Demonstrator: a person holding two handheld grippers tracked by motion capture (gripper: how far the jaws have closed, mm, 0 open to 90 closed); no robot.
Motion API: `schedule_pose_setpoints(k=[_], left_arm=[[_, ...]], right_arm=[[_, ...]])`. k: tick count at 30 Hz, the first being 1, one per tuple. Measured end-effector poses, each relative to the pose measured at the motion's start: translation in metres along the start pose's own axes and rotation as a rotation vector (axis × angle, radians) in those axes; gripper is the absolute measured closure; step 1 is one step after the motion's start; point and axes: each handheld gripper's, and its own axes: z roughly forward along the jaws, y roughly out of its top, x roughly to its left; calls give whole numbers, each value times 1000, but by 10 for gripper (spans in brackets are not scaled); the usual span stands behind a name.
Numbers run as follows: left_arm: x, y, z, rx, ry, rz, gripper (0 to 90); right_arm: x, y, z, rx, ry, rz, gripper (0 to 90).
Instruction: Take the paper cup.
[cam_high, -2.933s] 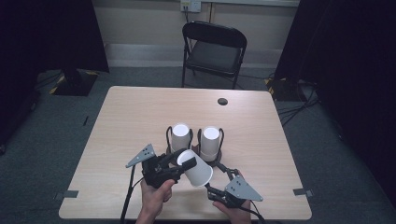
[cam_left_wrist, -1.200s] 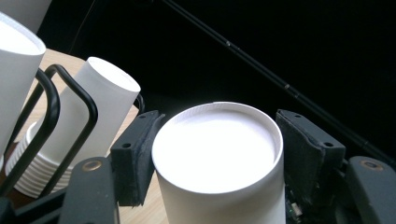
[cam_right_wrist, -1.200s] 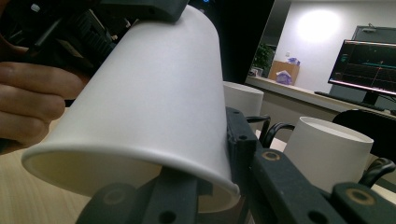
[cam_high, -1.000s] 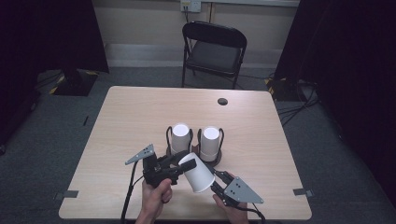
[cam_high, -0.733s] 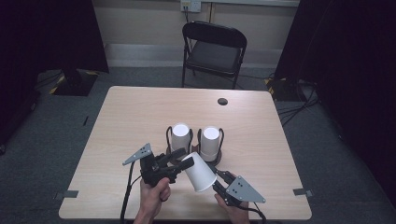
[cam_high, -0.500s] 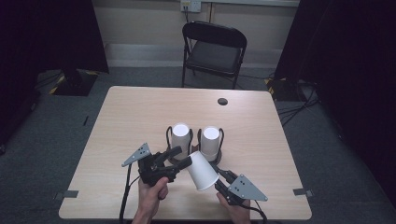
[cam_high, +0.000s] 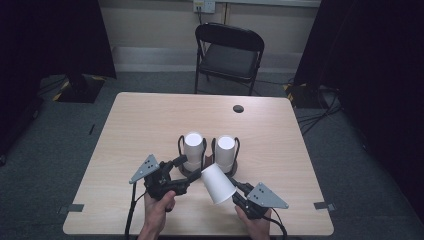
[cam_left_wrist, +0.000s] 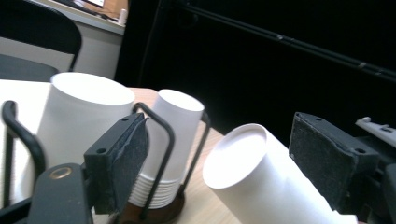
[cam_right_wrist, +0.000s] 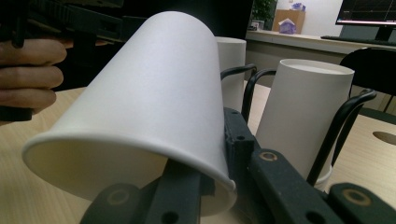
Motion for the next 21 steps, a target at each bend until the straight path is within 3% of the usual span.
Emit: schedule_pose_setpoints(k=[8, 11, 13, 16, 21], left_arm=[[5, 2, -8, -12, 39, 33, 217], [5, 2, -9, 9, 67, 84, 206], [7, 2, -10, 13, 63, 85, 201], [8, 1, -11, 28, 68, 96, 201], [8, 1, -12, 67, 54, 123, 207]], right_arm=[[0, 0, 1, 64, -4, -14, 855], [-1, 0, 1, 90, -12, -9, 856], [-2, 1, 2, 120, -29, -17, 856], [-1, 2, 5, 159, -13, -25, 856], [-2, 3, 7, 209, -14, 4, 858]])
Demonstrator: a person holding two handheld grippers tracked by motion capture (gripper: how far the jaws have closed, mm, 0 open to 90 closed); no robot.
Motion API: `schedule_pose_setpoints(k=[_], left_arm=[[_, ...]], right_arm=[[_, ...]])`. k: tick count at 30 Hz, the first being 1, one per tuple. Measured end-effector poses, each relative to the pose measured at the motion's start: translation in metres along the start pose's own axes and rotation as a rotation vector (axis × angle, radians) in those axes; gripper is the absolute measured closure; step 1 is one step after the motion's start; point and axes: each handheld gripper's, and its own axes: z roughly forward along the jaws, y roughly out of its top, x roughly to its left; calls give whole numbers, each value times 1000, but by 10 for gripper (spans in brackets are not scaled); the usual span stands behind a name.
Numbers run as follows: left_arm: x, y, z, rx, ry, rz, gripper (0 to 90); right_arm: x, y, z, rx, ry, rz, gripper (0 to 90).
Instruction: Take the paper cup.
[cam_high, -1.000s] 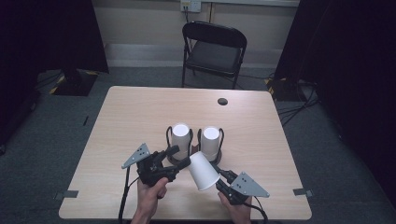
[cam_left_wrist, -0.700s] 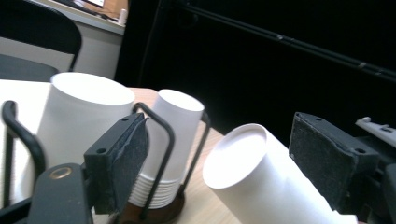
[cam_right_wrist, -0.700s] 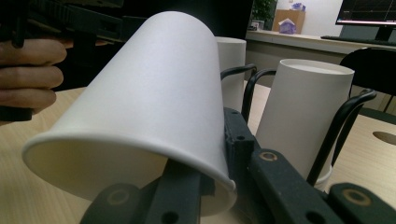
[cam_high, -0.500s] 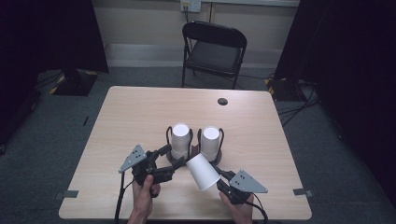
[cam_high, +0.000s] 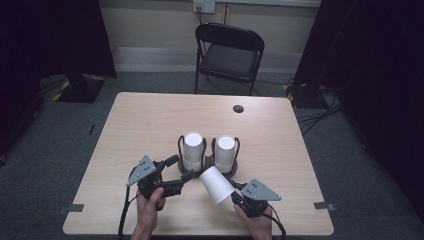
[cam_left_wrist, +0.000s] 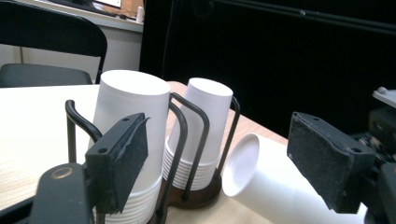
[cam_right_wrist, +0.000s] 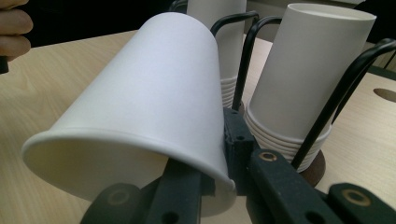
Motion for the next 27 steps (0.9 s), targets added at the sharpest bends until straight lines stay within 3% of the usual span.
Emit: schedule_pose_setpoints(k=[2, 4, 7, 11, 14, 17, 23, 27], left_arm=[[0, 0, 1, 15, -13, 7, 209], [-2, 3, 3, 45, 8, 48, 212], [-5, 3, 4, 42, -5, 58, 221], [-9, 1, 5, 80, 5, 119, 220], [-11, -2, 7, 108, 13, 129, 223], [-12, -5, 7, 132, 13, 143, 227], [-17, -7, 6, 158, 7, 230, 200], [-22, -8, 7, 173, -16, 276, 177]], right_arm=[[-1, 1, 0, 12, 3, 4, 860], [-2, 2, -1, 29, 9, 7, 860], [-4, 5, -2, 40, 26, 2, 861], [-8, 12, -3, 79, 57, -8, 861], [-12, 15, -3, 120, 60, -13, 861], [-14, 16, -3, 124, 70, -7, 863], [-18, 21, -2, 170, 99, -19, 866], [-22, 27, -1, 209, 150, -30, 866]])
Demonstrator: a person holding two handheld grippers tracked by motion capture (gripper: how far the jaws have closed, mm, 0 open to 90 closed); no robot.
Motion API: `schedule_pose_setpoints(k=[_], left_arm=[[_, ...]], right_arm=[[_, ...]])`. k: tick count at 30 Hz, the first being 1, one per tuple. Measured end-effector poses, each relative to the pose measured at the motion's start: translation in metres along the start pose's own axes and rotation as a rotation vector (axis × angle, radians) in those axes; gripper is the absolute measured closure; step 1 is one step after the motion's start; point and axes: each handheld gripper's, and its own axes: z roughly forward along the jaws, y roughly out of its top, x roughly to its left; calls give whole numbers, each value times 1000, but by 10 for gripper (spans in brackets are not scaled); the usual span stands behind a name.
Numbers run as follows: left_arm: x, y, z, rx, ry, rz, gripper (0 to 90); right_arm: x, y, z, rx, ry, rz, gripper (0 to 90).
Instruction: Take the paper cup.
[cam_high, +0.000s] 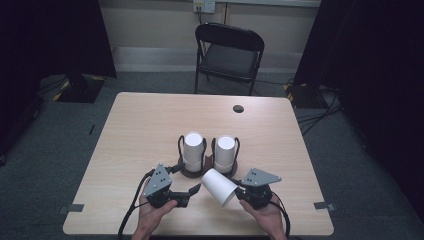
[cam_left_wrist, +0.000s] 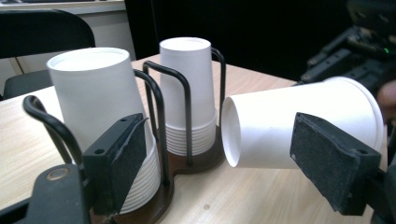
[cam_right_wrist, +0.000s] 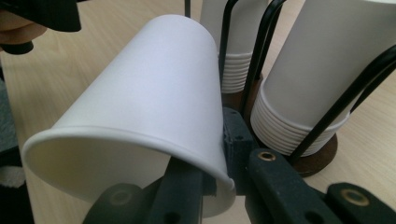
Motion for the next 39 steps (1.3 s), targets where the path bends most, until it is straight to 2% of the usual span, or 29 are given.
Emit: schedule_pose_setpoints(k=[8, 13, 19, 22, 24, 26, 30, 32, 36, 37, 39], left_arm=[[-10, -2, 7, 63, -34, 33, 191], [-20, -1, 13, 99, -41, 104, 197], [-29, -1, 19, 105, -67, 180, 168], [-32, 0, 22, 119, -64, 215, 167], [-34, -1, 24, 135, -77, 221, 164], [-37, -2, 28, 153, -93, 245, 160], [-47, -4, 34, 197, -79, 319, 161], [-51, -6, 38, 225, -59, 360, 161], [-55, -8, 43, 236, -42, 382, 160], [-56, -8, 44, 243, -39, 399, 160], [-57, -8, 45, 249, -45, 415, 161]], right_arm=[[-7, 6, 6, 86, 43, -6, 866], [-11, 9, 8, 127, 63, -17, 865], [-14, 16, 13, 189, 86, -61, 863], [-15, 20, 15, 227, 105, -68, 863], [-16, 22, 16, 250, 118, -73, 863], [-17, 25, 16, 261, 140, -76, 862], [-19, 29, 18, 304, 167, -80, 861], [-19, 30, 19, 326, 180, -83, 862], [-20, 31, 21, 360, 190, -86, 862], [-20, 32, 22, 367, 192, -78, 862], [-21, 32, 23, 379, 199, -73, 862]])
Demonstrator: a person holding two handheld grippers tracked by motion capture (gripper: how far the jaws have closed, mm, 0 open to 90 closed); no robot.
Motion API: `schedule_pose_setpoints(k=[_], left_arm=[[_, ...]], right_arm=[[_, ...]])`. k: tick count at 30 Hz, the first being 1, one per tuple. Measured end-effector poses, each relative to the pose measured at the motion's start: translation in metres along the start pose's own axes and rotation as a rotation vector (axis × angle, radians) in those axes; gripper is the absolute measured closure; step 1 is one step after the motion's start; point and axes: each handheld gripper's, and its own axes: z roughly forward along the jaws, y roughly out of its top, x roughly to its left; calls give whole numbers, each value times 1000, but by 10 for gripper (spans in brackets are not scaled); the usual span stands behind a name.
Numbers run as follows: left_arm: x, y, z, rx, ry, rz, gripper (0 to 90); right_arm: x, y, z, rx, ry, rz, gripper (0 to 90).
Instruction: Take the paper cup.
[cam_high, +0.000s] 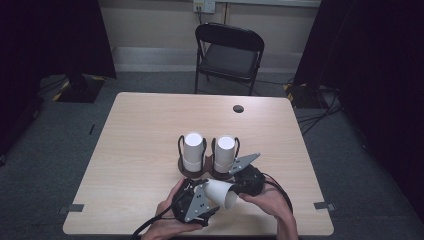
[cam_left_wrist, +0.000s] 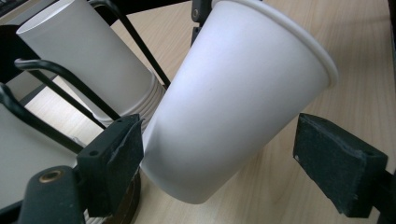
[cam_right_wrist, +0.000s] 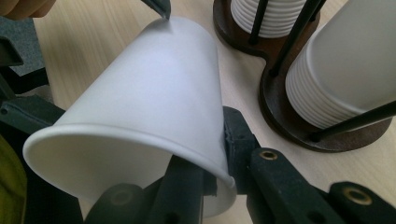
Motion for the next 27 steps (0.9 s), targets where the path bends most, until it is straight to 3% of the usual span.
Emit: schedule_pose_setpoints(k=[11, 18, 27], left_arm=[[-10, 9, 14, 76, 84, 130, 160], [-15, 14, 18, 51, 96, 151, 181], [-19, 20, 19, 27, 114, 157, 209]], right_arm=[[-5, 6, 2, 38, 15, 32, 863], [-6, 11, 4, 36, 52, 63, 868], [-5, 14, 9, 25, 45, 94, 878]])
